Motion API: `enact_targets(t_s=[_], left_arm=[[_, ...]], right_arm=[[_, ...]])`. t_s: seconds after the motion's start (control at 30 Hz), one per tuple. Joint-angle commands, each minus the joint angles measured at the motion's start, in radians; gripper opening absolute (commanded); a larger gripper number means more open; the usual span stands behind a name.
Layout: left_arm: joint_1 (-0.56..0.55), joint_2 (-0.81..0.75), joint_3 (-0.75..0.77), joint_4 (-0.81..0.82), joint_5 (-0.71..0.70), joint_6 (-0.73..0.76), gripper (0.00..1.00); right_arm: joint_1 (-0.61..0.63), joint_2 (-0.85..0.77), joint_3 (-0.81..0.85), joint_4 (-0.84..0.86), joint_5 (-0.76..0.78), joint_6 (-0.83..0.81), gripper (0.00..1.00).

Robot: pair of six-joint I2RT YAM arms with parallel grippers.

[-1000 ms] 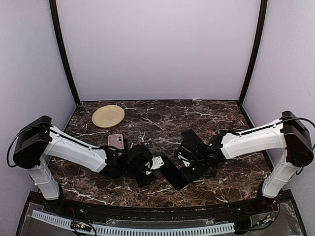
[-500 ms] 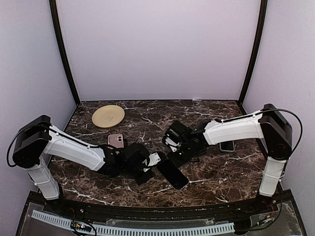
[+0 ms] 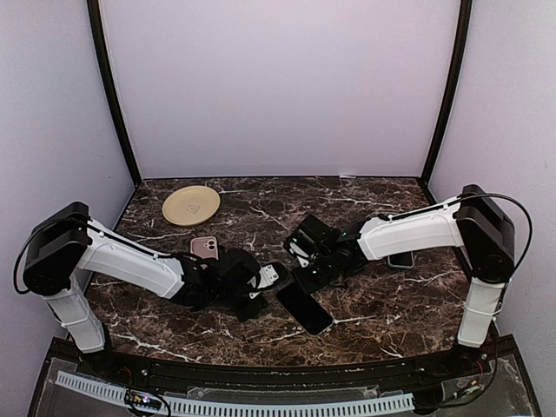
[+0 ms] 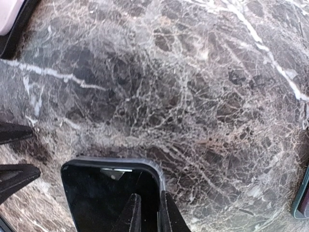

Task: Put the phone into the phone case
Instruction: Press the phone with the phone case at the center of the board, then pick up the phone with the phone case at the center of the board.

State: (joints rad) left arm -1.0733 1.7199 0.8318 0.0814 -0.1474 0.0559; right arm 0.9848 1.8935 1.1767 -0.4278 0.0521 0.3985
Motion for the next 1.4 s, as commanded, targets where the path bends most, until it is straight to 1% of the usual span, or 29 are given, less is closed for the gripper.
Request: enact_targets(t_s=[0.0,0.07,0.13,0.23,0.33,0.37,0.6,0.67,0.8,1.1,1.37], left_arm=[[0.010,-0.049,-0.013,-0.004,-0.017,-0.003,0.34],[0.013,-0.058,-0.017,-0.010,-0.024,-0.007,0.34],[0.017,-0.073,-0.022,-0.017,-0.025,-0.012,0.34],[0.023,-0.111,-0.029,-0.020,-0.025,-0.016,0.35],[0.029,-0.149,-0.043,-0.015,-0.025,-0.028,0.35],[0.033,-0.157,-0.046,-0.014,-0.024,-0.033,0.35],[0.041,-0.183,-0.047,-0.030,-0.004,-0.044,0.35],[0.042,-0.185,-0.045,-0.030,-0.003,-0.047,0.35],[0.042,-0.195,-0.047,-0.018,0.004,-0.048,0.35],[0.042,-0.213,-0.057,-0.026,0.005,-0.051,0.35],[0.046,-0.221,-0.064,-0.035,0.008,-0.053,0.36]], right_arm=[[0.009,0.136,-0.078,-0.132,0.034,-0.002,0.15],[0.009,0.095,-0.051,-0.148,0.028,-0.019,0.19],[0.009,0.033,-0.011,-0.161,0.028,-0.029,0.30],[0.021,-0.037,0.067,-0.198,0.050,-0.028,0.59],[0.053,-0.091,0.095,-0.210,0.075,-0.004,0.93],[0.065,-0.104,0.092,-0.213,0.082,0.008,0.98],[0.124,-0.115,-0.002,-0.189,0.060,0.088,0.99],[0.135,-0.112,-0.022,-0.187,0.074,0.108,0.99],[0.150,-0.085,-0.047,-0.163,0.066,0.134,0.98],[0.187,-0.017,-0.074,-0.187,0.084,0.177,0.98],[0.188,0.009,-0.075,-0.185,0.116,0.179,0.86]])
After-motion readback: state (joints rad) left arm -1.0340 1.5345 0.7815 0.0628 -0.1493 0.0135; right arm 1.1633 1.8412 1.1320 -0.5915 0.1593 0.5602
